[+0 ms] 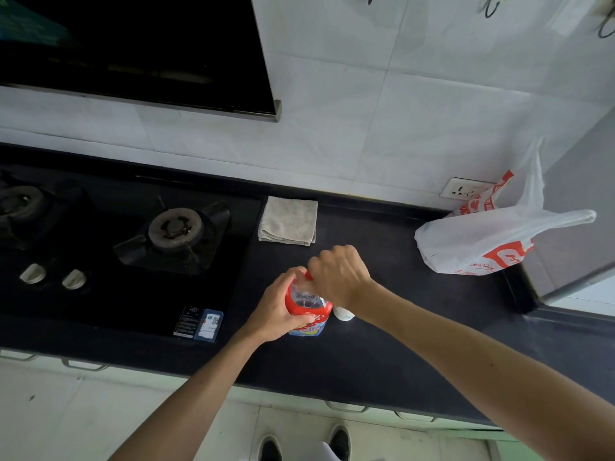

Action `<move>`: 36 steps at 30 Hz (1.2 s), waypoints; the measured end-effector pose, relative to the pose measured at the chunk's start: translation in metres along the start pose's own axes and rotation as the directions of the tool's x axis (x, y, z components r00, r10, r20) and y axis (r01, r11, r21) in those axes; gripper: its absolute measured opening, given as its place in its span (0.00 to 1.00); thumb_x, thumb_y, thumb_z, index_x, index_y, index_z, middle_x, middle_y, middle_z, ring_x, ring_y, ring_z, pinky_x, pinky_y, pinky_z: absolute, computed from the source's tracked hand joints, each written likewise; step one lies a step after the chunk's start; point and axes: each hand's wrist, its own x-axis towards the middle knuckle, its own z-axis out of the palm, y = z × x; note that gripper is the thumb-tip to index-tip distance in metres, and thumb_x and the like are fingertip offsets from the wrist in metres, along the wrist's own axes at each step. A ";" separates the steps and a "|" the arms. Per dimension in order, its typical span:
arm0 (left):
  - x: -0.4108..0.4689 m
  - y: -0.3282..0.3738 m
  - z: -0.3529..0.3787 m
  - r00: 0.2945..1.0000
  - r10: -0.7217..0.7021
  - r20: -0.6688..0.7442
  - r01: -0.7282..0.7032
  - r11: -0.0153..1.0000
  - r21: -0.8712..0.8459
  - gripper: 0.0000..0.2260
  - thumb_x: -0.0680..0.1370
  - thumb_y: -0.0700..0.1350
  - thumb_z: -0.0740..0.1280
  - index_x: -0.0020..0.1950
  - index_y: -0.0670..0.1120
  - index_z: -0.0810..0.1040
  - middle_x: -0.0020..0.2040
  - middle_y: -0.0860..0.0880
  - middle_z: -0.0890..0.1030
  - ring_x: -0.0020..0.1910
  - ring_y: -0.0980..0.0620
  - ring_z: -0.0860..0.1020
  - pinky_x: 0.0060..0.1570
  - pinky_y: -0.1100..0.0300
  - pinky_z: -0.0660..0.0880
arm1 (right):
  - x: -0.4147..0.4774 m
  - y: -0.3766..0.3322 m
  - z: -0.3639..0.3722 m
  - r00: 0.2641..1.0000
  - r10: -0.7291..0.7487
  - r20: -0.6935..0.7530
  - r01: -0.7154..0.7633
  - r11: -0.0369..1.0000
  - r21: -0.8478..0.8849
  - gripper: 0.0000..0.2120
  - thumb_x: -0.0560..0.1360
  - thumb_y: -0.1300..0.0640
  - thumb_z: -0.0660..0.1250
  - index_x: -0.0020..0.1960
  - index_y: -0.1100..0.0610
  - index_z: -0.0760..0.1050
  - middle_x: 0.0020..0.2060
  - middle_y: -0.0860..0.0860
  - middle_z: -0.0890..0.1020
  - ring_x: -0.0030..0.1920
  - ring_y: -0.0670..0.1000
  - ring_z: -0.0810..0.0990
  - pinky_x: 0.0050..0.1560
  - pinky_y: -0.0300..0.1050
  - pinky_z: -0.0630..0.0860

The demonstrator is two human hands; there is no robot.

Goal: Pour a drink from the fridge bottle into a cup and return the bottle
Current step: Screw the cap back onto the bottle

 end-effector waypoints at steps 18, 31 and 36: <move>-0.009 -0.005 -0.005 0.998 0.004 0.064 -0.003 1.000 -0.012 0.40 0.65 0.52 0.80 0.72 0.58 0.64 0.65 0.55 0.74 0.65 0.53 0.75 0.63 0.50 0.77 | -0.053 -0.018 0.072 0.971 0.235 -0.048 -0.137 0.710 0.691 0.34 0.70 0.41 0.74 0.73 0.48 0.67 0.62 0.48 0.73 0.60 0.48 0.71 0.58 0.42 0.71; -0.018 -0.005 -0.027 0.986 0.010 0.165 0.018 0.985 -0.170 0.40 0.67 0.41 0.81 0.73 0.55 0.64 0.67 0.55 0.73 0.68 0.53 0.73 0.66 0.51 0.75 | -0.039 -0.036 0.063 0.983 0.181 0.035 -0.138 0.599 0.789 0.36 0.68 0.46 0.78 0.72 0.45 0.65 0.62 0.46 0.71 0.57 0.47 0.75 0.57 0.46 0.79; -0.027 -0.014 -0.058 0.960 -0.178 0.217 0.230 0.941 -0.247 0.43 0.64 0.46 0.81 0.68 0.71 0.61 0.67 0.52 0.73 0.67 0.52 0.74 0.68 0.53 0.72 | -0.027 -0.027 0.027 0.969 0.245 -0.031 -0.103 0.517 0.850 0.37 0.64 0.50 0.81 0.69 0.48 0.70 0.56 0.46 0.73 0.55 0.46 0.76 0.56 0.45 0.80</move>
